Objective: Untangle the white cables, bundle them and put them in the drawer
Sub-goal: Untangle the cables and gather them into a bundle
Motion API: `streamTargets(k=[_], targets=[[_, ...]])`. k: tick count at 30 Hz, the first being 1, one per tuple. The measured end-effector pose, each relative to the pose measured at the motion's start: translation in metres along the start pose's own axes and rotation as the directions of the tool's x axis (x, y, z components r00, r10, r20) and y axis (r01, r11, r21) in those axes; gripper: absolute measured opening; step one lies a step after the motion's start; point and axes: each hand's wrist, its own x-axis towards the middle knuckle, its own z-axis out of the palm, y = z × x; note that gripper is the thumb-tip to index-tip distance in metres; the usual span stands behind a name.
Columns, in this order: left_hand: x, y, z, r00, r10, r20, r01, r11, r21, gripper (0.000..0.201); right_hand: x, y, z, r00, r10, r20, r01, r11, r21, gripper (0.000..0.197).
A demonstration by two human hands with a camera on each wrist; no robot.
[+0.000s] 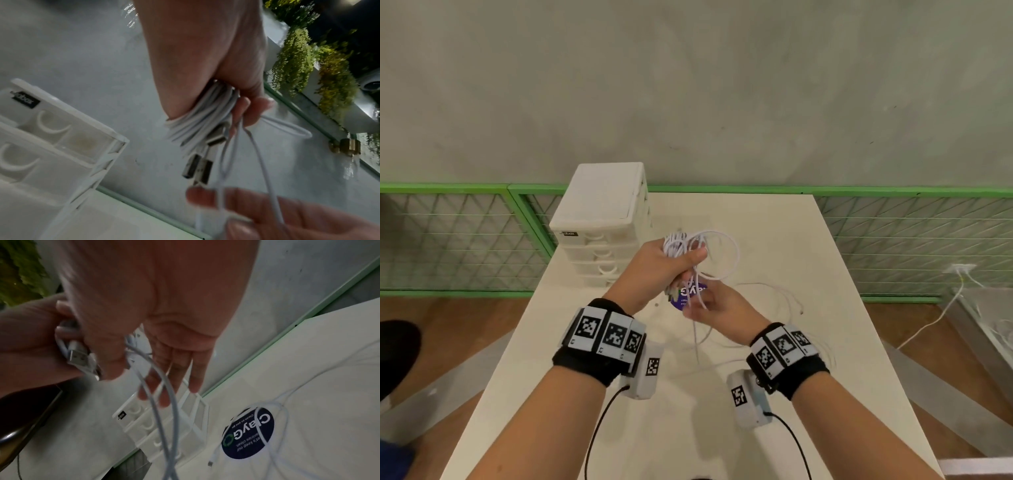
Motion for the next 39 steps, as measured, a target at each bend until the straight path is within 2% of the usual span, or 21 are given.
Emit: streamTargets(k=[1, 2, 4, 6, 10, 12, 15, 17, 18, 19, 21, 23, 25, 27, 29, 30, 31, 33, 35, 37, 39], targets=[[0.001, 0.003, -0.002, 1.000, 0.002, -0.003, -0.002, 0.999, 0.040, 0.039, 0.000, 0.000, -0.001, 0.999, -0.023, -0.034, 0.023, 1.000, 0.013, 0.025], [0.001, 0.005, -0.006, 1.000, 0.000, -0.018, 0.002, 0.996, 0.085, 0.033, 0.000, 0.001, -0.006, 0.996, -0.022, -0.089, 0.024, 0.999, 0.022, 0.019], [0.002, 0.008, -0.018, 0.997, -0.013, -0.074, 0.026, 0.985, 0.173, 0.021, -0.002, 0.008, -0.025, 0.974, 0.036, -0.222, -0.029, 0.999, 0.035, 0.030], [0.002, 0.010, -0.033, 0.989, -0.013, -0.145, 0.046, 0.972, 0.232, 0.009, -0.007, 0.021, -0.055, 0.919, 0.085, -0.384, -0.090, 0.996, 0.004, 0.032], [0.002, 0.011, -0.055, 0.973, 0.016, -0.231, 0.072, 0.928, 0.367, 0.019, -0.017, 0.051, -0.105, 0.788, 0.174, -0.591, -0.278, 0.957, -0.088, 0.022], [0.002, 0.009, -0.057, 0.971, -0.017, -0.240, 0.111, 0.916, 0.385, 0.026, -0.019, 0.060, -0.120, 0.752, 0.207, -0.626, -0.376, 0.914, -0.150, 0.024], [0.001, 0.004, -0.054, 0.966, -0.040, -0.255, 0.137, 0.916, 0.376, 0.035, -0.014, 0.069, -0.133, 0.727, 0.263, -0.634, -0.500, 0.836, -0.227, 0.023], [0.000, 0.005, -0.049, 0.964, -0.032, -0.263, 0.142, 0.902, 0.408, 0.037, -0.012, 0.068, -0.134, 0.744, 0.323, -0.584, -0.572, 0.760, -0.308, 0.023], [0.000, 0.007, -0.046, 0.966, -0.033, -0.257, 0.149, 0.883, 0.445, 0.038, -0.012, 0.064, -0.132, 0.764, 0.333, -0.553, -0.575, 0.740, -0.349, 0.041], [0.001, 0.008, -0.041, 0.970, -0.035, -0.242, 0.152, 0.860, 0.488, 0.040, -0.011, 0.056, -0.127, 0.796, 0.306, -0.522, -0.534, 0.760, -0.370, 0.062], [0.003, 0.009, -0.031, 0.979, -0.038, -0.200, 0.146, 0.818, 0.557, 0.043, -0.009, 0.027, -0.110, 0.880, 0.116, -0.460, -0.300, 0.888, -0.350, 0.088], [0.007, 0.011, -0.019, 0.989, -0.035, -0.141, 0.112, 0.807, 0.580, 0.048, -0.007, -0.010, -0.082, 0.926, -0.133, -0.352, -0.002, 0.934, -0.358, 0.098], [0.009, 0.016, -0.006, 0.995, -0.022, -0.092, 0.071, 0.816, 0.573, 0.052, -0.001, -0.037, -0.053, 0.945, -0.255, -0.207, 0.164, 0.912, -0.376, 0.101], [0.008, 0.024, 0.003, 0.997, 0.000, -0.074, 0.042, 0.821, 0.569, 0.049, 0.008, -0.046, -0.034, 0.952, -0.277, -0.126, 0.222, 0.915, -0.337, 0.080], [0.007, 0.029, 0.003, 0.998, 0.010, -0.062, 0.028, 0.812, 0.583, 0.046, 0.013, -0.047, -0.030, 0.947, -0.296, -0.124, 0.259, 0.934, -0.248, 0.036], [0.006, 0.030, 0.000, 0.998, 0.000, -0.055, 0.033, 0.802, 0.596, 0.045, 0.014, -0.047, -0.033, 0.949, -0.282, -0.141, 0.251, 0.946, -0.206, 0.021], [0.005, 0.029, -0.004, 0.998, -0.019, -0.051, 0.047, 0.792, 0.609, 0.044, 0.015, -0.048, -0.039, 0.957, -0.249, -0.149, 0.225, 0.961, -0.164, 0.016], [0.001, 0.023, -0.008, 0.996, -0.084, -0.037, 0.089, 0.764, 0.639, 0.044, 0.016, -0.050, -0.050, 0.974, -0.191, -0.124, 0.186, 0.981, -0.049, 0.018], [-0.006, 0.019, -0.006, 0.992, -0.127, 0.021, 0.085, 0.766, 0.638, 0.044, 0.017, -0.056, -0.056, 0.967, -0.216, -0.137, 0.210, 0.976, -0.058, 0.021], [-0.014, 0.019, 0.000, 0.987, -0.102, 0.125, 0.026, 0.865, 0.500, 0.044, 0.021, -0.060, -0.055, 0.936, -0.305, -0.175, 0.274, 0.944, -0.182, 0.020], [-0.020, 0.023, 0.006, 0.983, 0.001, 0.186, -0.047, 0.970, 0.240, 0.048, 0.024, -0.058, -0.048, 0.924, -0.356, -0.140, 0.313, 0.913, -0.261, 0.017]])
